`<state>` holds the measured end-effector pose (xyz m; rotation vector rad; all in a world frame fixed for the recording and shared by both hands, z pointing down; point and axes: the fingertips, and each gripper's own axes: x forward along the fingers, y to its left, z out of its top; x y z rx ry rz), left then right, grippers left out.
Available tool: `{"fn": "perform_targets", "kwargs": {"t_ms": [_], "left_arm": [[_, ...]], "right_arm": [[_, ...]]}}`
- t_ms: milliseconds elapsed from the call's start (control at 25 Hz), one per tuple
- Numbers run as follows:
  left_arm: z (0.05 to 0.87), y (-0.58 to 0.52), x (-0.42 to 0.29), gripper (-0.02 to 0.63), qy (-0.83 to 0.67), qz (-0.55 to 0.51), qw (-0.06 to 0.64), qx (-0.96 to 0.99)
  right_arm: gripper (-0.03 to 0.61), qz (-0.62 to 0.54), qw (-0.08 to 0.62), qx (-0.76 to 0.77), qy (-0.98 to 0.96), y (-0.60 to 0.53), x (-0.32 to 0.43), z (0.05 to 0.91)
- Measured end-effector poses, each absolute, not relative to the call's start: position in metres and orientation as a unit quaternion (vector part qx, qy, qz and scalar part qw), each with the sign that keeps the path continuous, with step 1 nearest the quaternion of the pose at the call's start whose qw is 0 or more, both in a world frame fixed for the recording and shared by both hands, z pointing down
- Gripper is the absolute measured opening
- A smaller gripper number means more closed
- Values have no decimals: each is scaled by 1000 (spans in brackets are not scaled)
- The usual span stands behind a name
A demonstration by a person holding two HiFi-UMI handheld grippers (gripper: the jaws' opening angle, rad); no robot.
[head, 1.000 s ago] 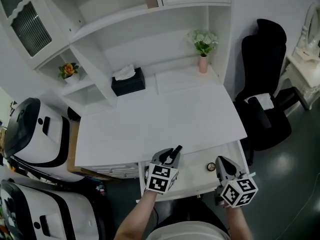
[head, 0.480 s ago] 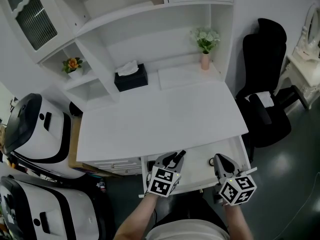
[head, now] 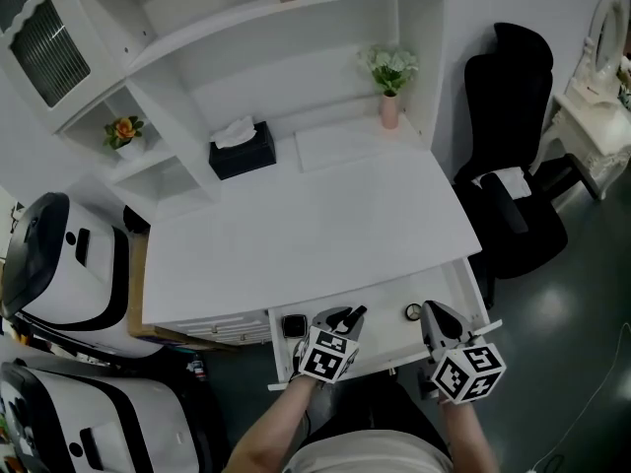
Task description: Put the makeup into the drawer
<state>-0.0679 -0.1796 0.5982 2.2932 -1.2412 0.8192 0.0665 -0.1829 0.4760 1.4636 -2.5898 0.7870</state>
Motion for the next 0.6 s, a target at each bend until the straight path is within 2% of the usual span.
{"fn": "perform_targets", "kwargs": {"t_ms": [600], "left_arm": [[670, -196, -50, 97, -408, 363, 213, 810]], "right_arm": [[3, 264, 37, 497, -826, -195, 92, 485]]}}
